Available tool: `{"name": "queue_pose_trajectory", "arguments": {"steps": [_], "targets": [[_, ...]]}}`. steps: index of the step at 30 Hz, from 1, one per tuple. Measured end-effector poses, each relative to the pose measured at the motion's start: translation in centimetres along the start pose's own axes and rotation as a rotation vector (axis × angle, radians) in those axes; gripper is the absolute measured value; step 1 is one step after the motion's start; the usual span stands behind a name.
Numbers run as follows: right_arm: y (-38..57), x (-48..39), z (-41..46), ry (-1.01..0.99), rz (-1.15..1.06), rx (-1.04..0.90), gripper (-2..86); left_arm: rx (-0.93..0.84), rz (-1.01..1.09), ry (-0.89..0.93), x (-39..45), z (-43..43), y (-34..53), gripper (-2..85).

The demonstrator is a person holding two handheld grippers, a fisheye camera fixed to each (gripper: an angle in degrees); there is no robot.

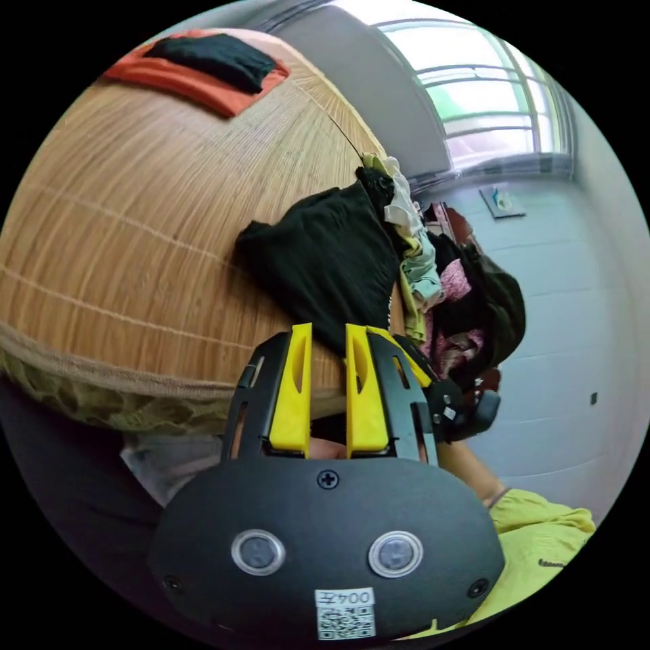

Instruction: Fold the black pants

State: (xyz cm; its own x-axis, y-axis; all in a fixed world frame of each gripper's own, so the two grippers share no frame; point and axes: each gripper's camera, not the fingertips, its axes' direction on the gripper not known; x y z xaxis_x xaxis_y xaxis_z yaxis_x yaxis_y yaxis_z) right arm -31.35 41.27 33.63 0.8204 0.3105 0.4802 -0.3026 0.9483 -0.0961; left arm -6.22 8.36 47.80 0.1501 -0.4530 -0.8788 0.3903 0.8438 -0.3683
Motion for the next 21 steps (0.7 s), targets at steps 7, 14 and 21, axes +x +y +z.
{"name": "queue_pose_trajectory", "arguments": {"steps": [7,14,21], "targets": [[-1.4,5.7,0.9,-0.142,0.118,-0.12,3.8,-0.01,-0.102,0.155,-3.2,0.5,-0.6,12.8],[-3.5,13.3,-2.4,-0.295,0.234,-0.138,3.0,0.011,-0.141,0.262,-3.6,2.9,-1.9,15.9],[-3.2,14.8,-2.5,-0.332,0.241,-0.137,3.2,0.024,-0.169,0.286,-4.0,6.1,-3.2,16.8]]}}
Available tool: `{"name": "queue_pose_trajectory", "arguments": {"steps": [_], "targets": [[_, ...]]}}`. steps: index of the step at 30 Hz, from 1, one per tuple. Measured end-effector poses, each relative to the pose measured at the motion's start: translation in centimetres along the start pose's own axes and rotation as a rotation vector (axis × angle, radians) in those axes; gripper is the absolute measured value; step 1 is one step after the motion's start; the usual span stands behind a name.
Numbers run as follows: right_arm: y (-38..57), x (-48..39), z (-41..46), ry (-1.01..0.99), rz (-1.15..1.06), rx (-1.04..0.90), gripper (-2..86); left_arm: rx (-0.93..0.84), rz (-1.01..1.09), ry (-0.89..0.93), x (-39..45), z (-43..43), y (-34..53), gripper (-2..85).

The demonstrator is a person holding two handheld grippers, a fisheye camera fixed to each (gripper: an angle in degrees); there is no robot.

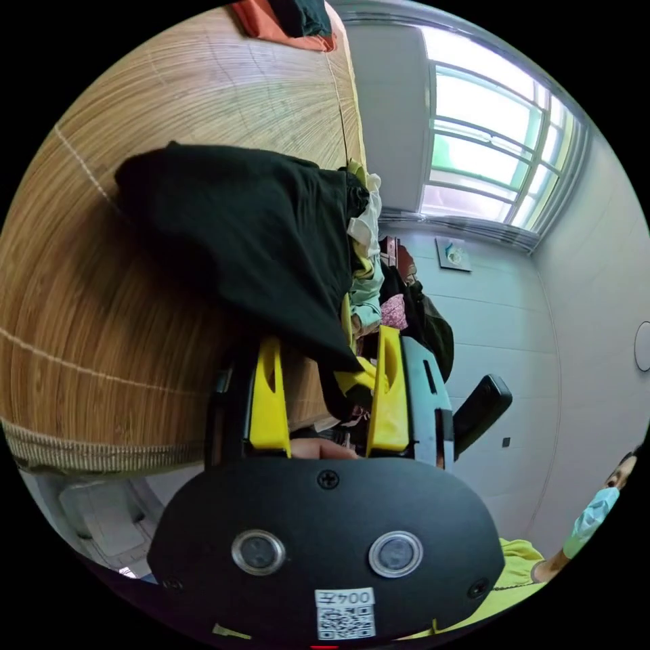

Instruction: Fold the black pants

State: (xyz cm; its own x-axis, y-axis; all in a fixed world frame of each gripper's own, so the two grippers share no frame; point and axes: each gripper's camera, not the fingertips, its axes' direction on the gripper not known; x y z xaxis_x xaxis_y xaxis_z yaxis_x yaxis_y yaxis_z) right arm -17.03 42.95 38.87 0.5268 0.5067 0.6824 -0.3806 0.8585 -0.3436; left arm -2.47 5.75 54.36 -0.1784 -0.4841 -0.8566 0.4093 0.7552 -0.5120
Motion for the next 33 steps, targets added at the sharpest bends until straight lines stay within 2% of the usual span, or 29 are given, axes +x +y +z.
{"name": "queue_pose_trajectory", "arguments": {"steps": [4,6,9,11,14,20,25,33], "targets": [[1.4,0.4,-0.3,-0.072,0.017,0.06,4.1,-0.058,0.013,-0.051,-1.0,-0.5,-0.1,7.3],[2.9,1.8,-1.3,-0.104,0.044,0.113,6.1,-0.052,0.028,-0.081,-1.1,-1.9,-0.1,6.9],[6.7,9.0,-2.3,-0.279,0.282,0.233,12.2,-0.063,0.042,-0.125,-1.7,-5.0,-0.3,6.6],[10.4,16.3,-1.5,-0.522,0.535,0.369,14.7,-0.074,0.042,-0.152,-2.4,-6.8,-0.3,6.3],[12.8,21.7,0.9,-0.648,0.728,0.429,16.5,-0.077,0.015,-0.139,-4.1,-9.0,-0.1,6.0],[10.0,23.7,2.7,-0.618,0.673,0.429,18.8,-0.039,0.005,-0.062,-6.4,-10.2,1.3,6.0],[7.5,24.9,3.6,-0.615,0.637,0.427,18.5,0.102,0.059,0.006,-6.9,-12.2,2.9,7.0],[3.6,25.2,5.5,-0.628,0.585,0.372,16.6,0.192,0.02,0.053,-9.3,-12.9,3.1,8.6]]}}
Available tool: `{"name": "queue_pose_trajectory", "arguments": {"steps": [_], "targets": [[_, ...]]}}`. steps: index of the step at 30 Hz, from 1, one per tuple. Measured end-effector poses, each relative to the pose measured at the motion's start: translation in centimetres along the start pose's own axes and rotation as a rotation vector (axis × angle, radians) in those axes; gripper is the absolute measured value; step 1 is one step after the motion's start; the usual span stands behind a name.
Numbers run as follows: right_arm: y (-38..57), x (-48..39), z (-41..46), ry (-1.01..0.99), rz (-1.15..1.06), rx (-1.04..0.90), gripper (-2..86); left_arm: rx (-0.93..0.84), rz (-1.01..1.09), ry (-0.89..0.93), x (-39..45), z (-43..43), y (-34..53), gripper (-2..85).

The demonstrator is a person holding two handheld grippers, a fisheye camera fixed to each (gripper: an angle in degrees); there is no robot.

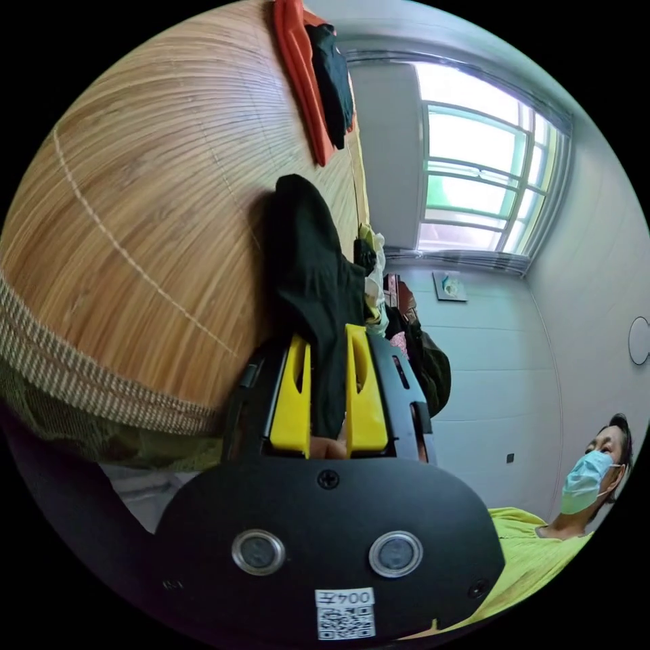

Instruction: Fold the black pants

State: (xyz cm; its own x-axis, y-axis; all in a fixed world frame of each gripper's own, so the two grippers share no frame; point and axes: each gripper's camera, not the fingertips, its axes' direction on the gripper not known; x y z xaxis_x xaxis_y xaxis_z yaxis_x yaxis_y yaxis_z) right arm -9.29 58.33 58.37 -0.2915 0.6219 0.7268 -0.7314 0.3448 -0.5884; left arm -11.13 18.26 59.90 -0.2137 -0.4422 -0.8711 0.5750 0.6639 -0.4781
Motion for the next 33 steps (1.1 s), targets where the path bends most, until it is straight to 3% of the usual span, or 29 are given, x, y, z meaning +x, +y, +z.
{"name": "queue_pose_trajectory", "arguments": {"steps": [3,7,11,19,24,29,33], "targets": [[-0.6,-0.1,1.6,0.015,0.021,-0.012,12.9,0.019,-0.006,0.005,-0.4,0.6,0.1,7.6],[-1.1,-3.3,3.8,0.186,0.012,-0.019,7.1,0.05,0.126,-0.186,2.6,1.3,2.1,5.1],[-1.9,-13.3,6.3,0.507,-0.271,-0.068,6.2,0.094,0.384,-0.328,8.5,1.8,4.5,4.8],[-7.2,-28.6,10.8,0.673,-0.67,-0.003,6.3,0.319,0.728,-0.407,19.2,-1.2,4.9,4.7],[-14.7,-34.4,15.3,0.674,-0.775,0.103,6.2,0.467,0.721,-0.372,21.4,-6.2,-1.6,4.8],[-23.7,-37.7,22.9,0.589,-0.819,0.195,6.2,0.625,0.724,-0.454,20.8,-9.5,-7.5,4.8],[-28.6,-37.4,30.4,0.592,-0.832,0.156,6.4,0.691,0.561,-0.48,15.5,-9.7,-12.1,4.8]]}}
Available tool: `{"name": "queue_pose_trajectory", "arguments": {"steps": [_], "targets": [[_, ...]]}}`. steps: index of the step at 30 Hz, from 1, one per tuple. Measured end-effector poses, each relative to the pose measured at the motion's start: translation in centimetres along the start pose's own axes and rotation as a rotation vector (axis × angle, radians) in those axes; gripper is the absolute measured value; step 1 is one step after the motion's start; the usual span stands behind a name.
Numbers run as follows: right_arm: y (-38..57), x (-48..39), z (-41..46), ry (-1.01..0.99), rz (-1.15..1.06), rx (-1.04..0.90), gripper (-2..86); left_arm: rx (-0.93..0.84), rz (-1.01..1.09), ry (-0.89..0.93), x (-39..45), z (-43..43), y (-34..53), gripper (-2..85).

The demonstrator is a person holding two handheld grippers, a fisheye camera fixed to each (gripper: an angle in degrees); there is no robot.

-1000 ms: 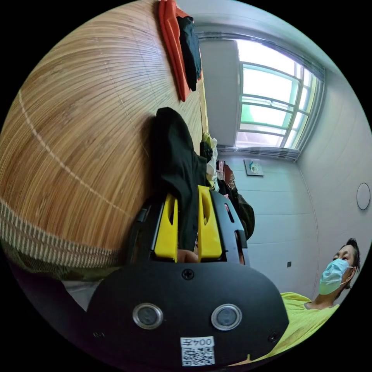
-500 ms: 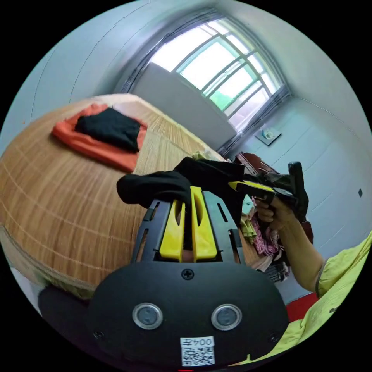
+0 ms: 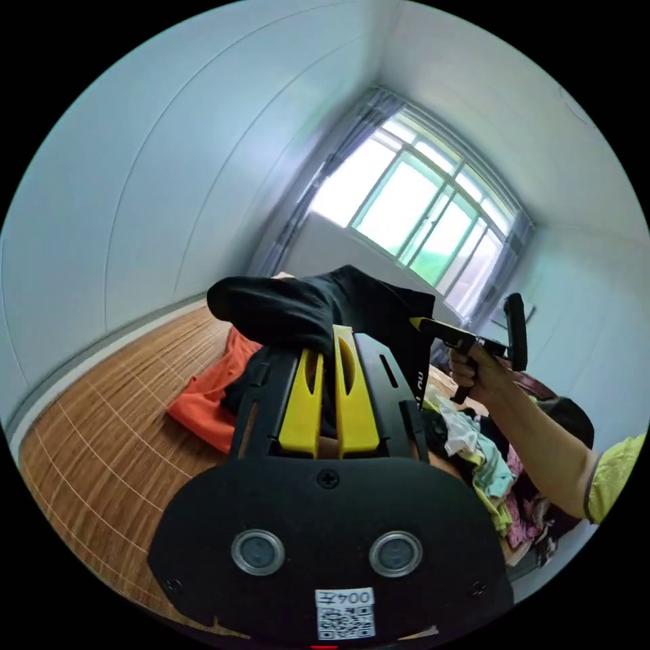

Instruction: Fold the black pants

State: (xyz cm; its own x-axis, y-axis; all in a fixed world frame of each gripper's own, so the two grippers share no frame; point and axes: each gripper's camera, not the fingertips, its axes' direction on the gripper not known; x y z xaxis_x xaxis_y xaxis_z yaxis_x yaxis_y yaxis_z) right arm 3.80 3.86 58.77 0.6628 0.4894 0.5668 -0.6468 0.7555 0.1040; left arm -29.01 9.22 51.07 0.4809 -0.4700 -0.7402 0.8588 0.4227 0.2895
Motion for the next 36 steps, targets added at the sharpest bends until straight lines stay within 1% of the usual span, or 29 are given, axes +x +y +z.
{"name": "queue_pose_trajectory", "arguments": {"steps": [2,3,5,6,7,8,9,11,13,14,15,16,17,18,19,20,21,22,23,24,25,26,28,29,30,31,33,35,36], "targets": [[-1.0,-0.5,7.2,0.011,0.016,-0.105,7.5,-0.054,-0.096,-0.031,-2.9,2.9,1.7,4.8],[-1.0,-0.5,9.1,0.026,0.034,-0.139,7.6,-0.104,-0.17,-0.047,-4.9,4.8,3.1,4.8],[0.2,0.1,15.1,0.171,0.175,-0.274,6.6,-0.182,-0.335,-0.059,-8.3,6.7,5.5,4.6],[0.6,0.4,15.8,0.195,0.212,-0.283,6.9,-0.173,-0.447,-0.033,-10.2,6.4,6.9,4.4],[1.5,1.1,15.8,0.202,0.303,-0.257,7.4,-0.127,-0.512,0.028,-11.3,5.3,7.8,4.0],[2.7,1.6,14.5,0.143,0.384,-0.183,7.6,-0.107,-0.537,0.05,-11.7,4.5,8.1,3.8],[3.4,1.6,13.5,0.094,0.401,-0.138,7.7,-0.077,-0.558,0.067,-12.0,2.8,8.2,3.4],[6.6,-0.6,9.6,-0.092,0.35,-0.002,8.1,-0.004,-0.529,0.028,-11.4,-0.4,7.7,2.8],[9.0,-3.4,7.5,-0.218,0.269,0.048,8.1,0.102,-0.399,0.002,-9.3,-2.3,5.8,1.8],[10.4,-5.1,7.2,-0.265,0.236,0.039,8.2,0.104,-0.365,0.009,-8.7,-1.9,5.1,1.6],[11.0,-5.9,7.4,-0.269,0.222,0.015,8.3,0.065,-0.301,0.022,-7.8,0.1,3.6,1.1],[12.0,-7.3,8.7,-0.239,0.208,-0.053,8.6,-0.016,-0.247,-0.004,-7.5,3.1,2.3,0.8],[13.0,-8.2,11.2,-0.194,0.208,-0.172,8.2,-0.07,-0.226,-0.041,-7.7,4.8,1.8,0.7],[13.5,-8.5,12.8,-0.178,0.204,-0.252,8.0,-0.213,-0.258,-0.152,-8.9,8.2,1.4,0.5],[14.4,-8.3,13.9,-0.2,0.271,-0.286,7.9,-0.319,-0.349,-0.141,-10.6,10.1,1.5,0.4],[14.3,-7.5,12.8,-0.248,0.358,-0.259,7.5,-0.285,-0.407,-0.113,-10.9,9.7,1.5,0.3],[14.1,-7.3,12.0,-0.261,0.384,-0.259,7.1,-0.231,-0.405,-0.113,-9.8,8.4,0.9,0.2],[14.1,-7.1,9.6,-0.267,0.418,-0.195,6.3,-0.214,-0.266,-0.15,-6.9,7.2,0.3,0.1],[14.6,-7.3,7.1,-0.27,0.421,-0.159,5.6,-0.222,-0.2,-0.159,-5.4,6.7,0.2,0.1],[15.1,-7.5,6.0,-0.264,0.415,-0.165,5.4,-0.266,-0.082,-0.141,-2.5,5.7,0.8,0.1],[16.7,-8.0,4.1,-0.232,0.408,-0.207,4.8,-0.344,0.016,-0.105,0.2,4.8,2.3,0.1],[18.9,-8.6,2.2,-0.188,0.394,-0.26,4.0,-0.392,0.058,-0.091,1.5,4.4,3.4,0.1],[22.8,-9.7,-0.4,-0.089,0.375,-0.365,2.6,-0.56,0.255,-0.066,6.7,2.8,9.1,0.2],[25.6,-10.5,-2.3,-0.007,0.361,-0.422,1.6,-0.59,0.327,-0.076,8.1,2.4,10.8,0.2],[26.9,-10.9,-3.3,0.031,0.355,-0.44,1.1,-0.637,0.469,-0.113,10.8,1.9,14.0,0.2],[29.4,-11.4,-5.2,0.086,0.354,-0.457,0.4,-0.668,0.559,-0.146,12.7,1.6,16.9,0.3],[32.9,-11.7,-7.3,0.145,0.376,-0.474,0.0,-0.708,0.608,-0.139,14.3,2.0,20.1,0.3],[36.7,-11.7,-8.0,0.189,0.383,-0.51,0.2,-0.755,0.576,-0.111,14.8,3.0,22.3,0.3],[37.5,-11.7,-7.9,0.184,0.386,-0.529,0.4,-0.693,0.56,-0.109,14.9,2.9,22.8,0.3]]}}
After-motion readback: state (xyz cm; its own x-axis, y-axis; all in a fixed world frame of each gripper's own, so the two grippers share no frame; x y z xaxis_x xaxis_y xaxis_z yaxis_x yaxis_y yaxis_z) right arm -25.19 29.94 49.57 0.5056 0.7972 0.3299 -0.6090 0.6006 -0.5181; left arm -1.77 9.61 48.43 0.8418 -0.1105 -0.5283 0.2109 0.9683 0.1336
